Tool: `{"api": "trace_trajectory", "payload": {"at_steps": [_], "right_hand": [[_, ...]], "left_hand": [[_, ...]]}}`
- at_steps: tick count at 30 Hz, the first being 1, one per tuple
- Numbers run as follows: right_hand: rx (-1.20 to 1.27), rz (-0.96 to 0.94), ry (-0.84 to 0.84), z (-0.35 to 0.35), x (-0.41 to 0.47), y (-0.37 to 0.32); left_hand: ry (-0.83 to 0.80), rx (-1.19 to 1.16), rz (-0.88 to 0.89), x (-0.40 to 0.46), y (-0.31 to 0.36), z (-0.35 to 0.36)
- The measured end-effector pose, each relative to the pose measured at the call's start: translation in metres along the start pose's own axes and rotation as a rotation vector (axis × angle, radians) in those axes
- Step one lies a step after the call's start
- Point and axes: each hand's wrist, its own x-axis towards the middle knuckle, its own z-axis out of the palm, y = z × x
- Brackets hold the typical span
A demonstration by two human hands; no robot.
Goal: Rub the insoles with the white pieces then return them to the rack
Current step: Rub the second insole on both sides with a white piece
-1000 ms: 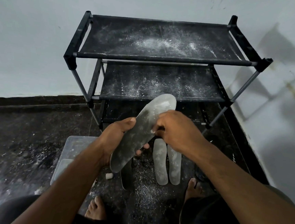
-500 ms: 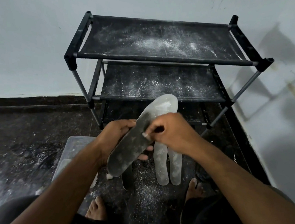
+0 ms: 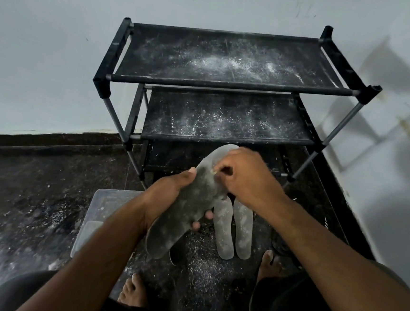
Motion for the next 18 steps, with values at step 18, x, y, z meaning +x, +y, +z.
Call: {"api": "trace_trajectory", "payload": {"at_steps": [18], "right_hand": [[0.105, 0.068, 0.046, 0.002, -0.002, -0.001]], "left_hand": [[-0.022, 0.096, 0.031, -0.006, 0.004, -0.001]]}}
